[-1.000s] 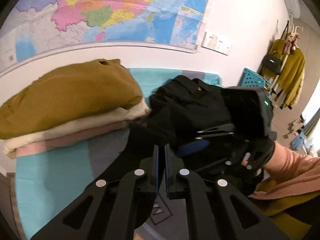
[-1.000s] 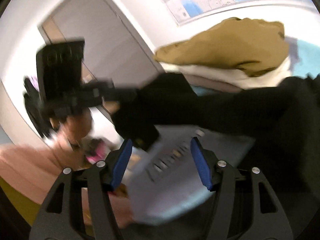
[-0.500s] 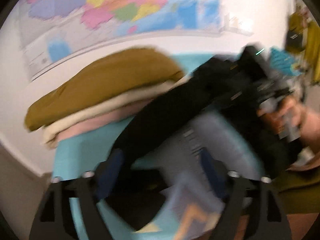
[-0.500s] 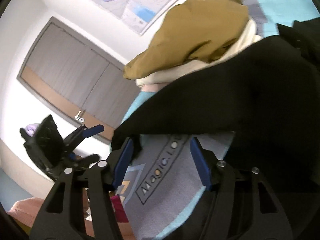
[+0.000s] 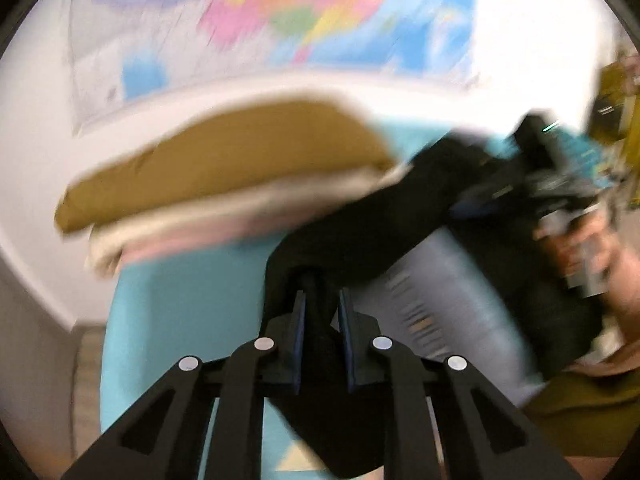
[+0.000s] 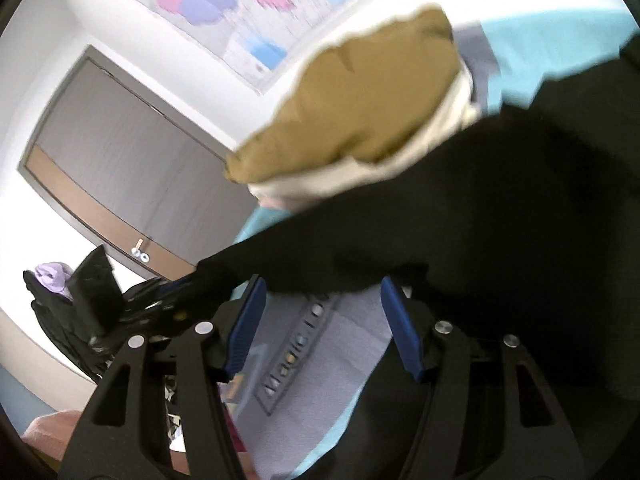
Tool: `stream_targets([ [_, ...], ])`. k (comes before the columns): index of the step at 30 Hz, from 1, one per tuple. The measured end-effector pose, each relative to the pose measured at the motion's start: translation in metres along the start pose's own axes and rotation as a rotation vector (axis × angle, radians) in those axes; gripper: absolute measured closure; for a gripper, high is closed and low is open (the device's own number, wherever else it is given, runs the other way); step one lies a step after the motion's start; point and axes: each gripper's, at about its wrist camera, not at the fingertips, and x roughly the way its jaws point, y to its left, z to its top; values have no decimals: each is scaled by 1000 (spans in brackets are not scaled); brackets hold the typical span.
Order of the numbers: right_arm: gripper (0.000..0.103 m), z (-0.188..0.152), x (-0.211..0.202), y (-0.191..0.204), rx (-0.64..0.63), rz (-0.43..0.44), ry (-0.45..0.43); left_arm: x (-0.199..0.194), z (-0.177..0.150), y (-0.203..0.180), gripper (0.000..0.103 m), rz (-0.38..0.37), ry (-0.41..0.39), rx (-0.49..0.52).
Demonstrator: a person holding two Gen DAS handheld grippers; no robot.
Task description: Fold large clothes
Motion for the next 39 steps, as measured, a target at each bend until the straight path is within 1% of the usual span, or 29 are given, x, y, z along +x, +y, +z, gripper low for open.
stream_targets([
  [3, 43, 1, -38, 20, -86, 12, -54, -35, 31, -31, 89, -120, -108, 73],
  [6, 40, -4, -72, 40, -180, 14, -98, -46, 70, -69, 89, -226, -174, 174],
  [7, 39, -9, -85, 49, -219, 23, -115, -45, 83, -82, 93, -266, -190, 205],
  [8, 34, -16, -99, 58, -256, 33, -131, -43, 95, -95, 97, -301, -202, 227],
  [9, 30, -20, -107, 63, -282, 37, -142, -39, 110, -111, 99, -344, -204, 253],
  [10, 28, -28, -125, 68, -318, 43, -159, -33, 122, -124, 99, -383, -212, 276],
  [12, 24, -44, -140, 78, -379, 46, -175, -19, 143, -150, 99, -446, -224, 318],
  [14, 24, -60, -150, 81, -418, -1, -175, 0, 155, -171, 98, -510, -200, 343],
  [15, 24, -67, -151, 79, -423, -52, -170, 12, 159, -181, 97, -502, -196, 349],
  [16, 23, -70, -150, 74, -408, -80, -163, 19, 160, -185, 96, -498, -190, 342],
  [17, 23, -75, -147, 69, -392, -86, -143, 35, 162, -188, 92, -509, -169, 329],
  [18, 23, -81, -142, 65, -385, -86, -123, 50, 162, -188, 84, -488, -147, 311],
  [19, 23, -86, -135, 62, -385, -88, -90, 61, 157, -185, 74, -445, -129, 286],
  [20, 23, -88, -127, 62, -392, -88, -68, 67, 152, -181, 68, -423, -109, 271],
  [21, 23, -92, -115, 63, -404, -62, -30, 75, 143, -175, 62, -378, -88, 257],
  [24, 23, -101, -75, 71, -442, 21, 75, 84, 121, -147, 49, -267, -56, 202],
  [25, 23, -102, -57, 75, -449, 50, 123, 83, 116, -135, 46, -255, -49, 184],
  [26, 22, -103, -44, 79, -454, 68, 150, 81, 112, -122, 45, -220, -49, 156],
  [27, 18, -104, -23, 84, -460, 104, 194, 77, 108, -109, 42, -180, -51, 127],
  [29, 16, -113, 8, 92, -479, 131, 284, 71, 105, -87, 41, -145, -48, 76],
  [30, 21, -119, 26, 96, -501, 133, 325, 67, 103, -76, 40, -132, -48, 51],
  [31, 35, -123, 39, 100, -527, 119, 348, 64, 101, -68, 39, -115, -47, 34],
  [32, 76, -125, 50, 103, -554, 86, 372, 60, 99, -59, 39, -86, -46, 17],
  [33, 90, -123, 53, 103, -546, 83, 381, 58, 98, -54, 39, -73, -43, 10],
  [34, 92, -116, 46, 102, -523, 94, 351, 52, 96, -48, 39, -65, -49, 1],
  [35, 95, -104, 29, 100, -494, 127, 303, 46, 94, -41, 39, -65, -62, -11],
  [37, 95, -82, -10, 95, -448, 141, 196, 39, 95, -33, 35, -61, -87, -27],
  [38, 96, -67, -36, 91, -421, 140, 127, 36, 96, -29, 34, -57, -99, -36],
  [39, 96, -50, -74, 85, -392, 133, 29, 35, 97, -25, 33, -51, -108, -44],
])
